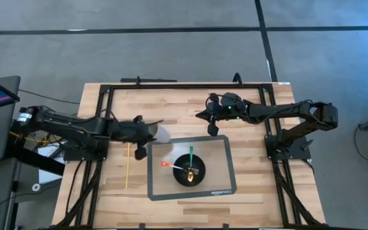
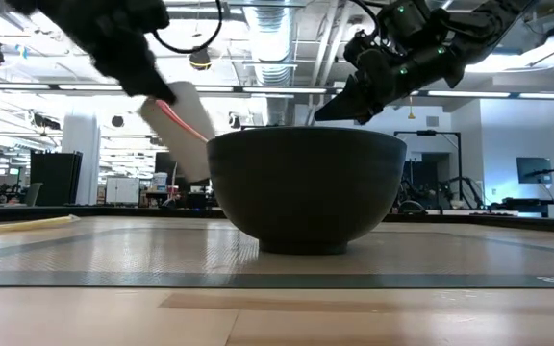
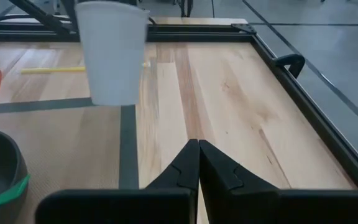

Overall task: Pick & Place Utensil
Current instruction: Put the white cup to the top left of the black bowl on the transparent mat

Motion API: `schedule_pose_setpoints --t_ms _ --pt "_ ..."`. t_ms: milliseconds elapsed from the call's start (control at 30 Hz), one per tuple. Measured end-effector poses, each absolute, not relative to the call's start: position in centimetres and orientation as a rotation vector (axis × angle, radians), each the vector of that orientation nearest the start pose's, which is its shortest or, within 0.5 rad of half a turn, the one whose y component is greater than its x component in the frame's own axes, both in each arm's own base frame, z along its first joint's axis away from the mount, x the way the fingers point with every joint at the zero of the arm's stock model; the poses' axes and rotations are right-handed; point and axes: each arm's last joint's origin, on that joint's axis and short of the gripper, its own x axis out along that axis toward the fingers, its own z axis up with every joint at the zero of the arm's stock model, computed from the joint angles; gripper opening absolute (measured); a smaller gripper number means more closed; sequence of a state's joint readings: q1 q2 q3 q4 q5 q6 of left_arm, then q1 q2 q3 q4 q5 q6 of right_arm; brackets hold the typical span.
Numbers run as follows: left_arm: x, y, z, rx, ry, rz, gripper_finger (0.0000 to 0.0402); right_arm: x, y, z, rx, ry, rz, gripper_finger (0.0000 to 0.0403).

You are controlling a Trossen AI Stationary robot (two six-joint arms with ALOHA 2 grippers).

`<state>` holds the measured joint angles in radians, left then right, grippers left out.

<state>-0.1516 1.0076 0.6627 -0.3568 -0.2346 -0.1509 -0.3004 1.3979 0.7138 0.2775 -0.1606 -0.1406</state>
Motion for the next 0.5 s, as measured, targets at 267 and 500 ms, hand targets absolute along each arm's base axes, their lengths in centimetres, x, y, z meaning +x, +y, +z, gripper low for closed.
schedule_pose_setpoints --t_ms 267,500 --pt "21.4 -5.1 24.8 -0.109 0.851 0.083 0.0011 28.0 -8.2 21.8 -0.048 0.394 -0.11 0.0001" --pt "23.5 -5.9 21.3 -0.043 1.013 0.085 0.0013 28.2 -7.6 22.0 -0.037 0.378 -0.096 0.0001"
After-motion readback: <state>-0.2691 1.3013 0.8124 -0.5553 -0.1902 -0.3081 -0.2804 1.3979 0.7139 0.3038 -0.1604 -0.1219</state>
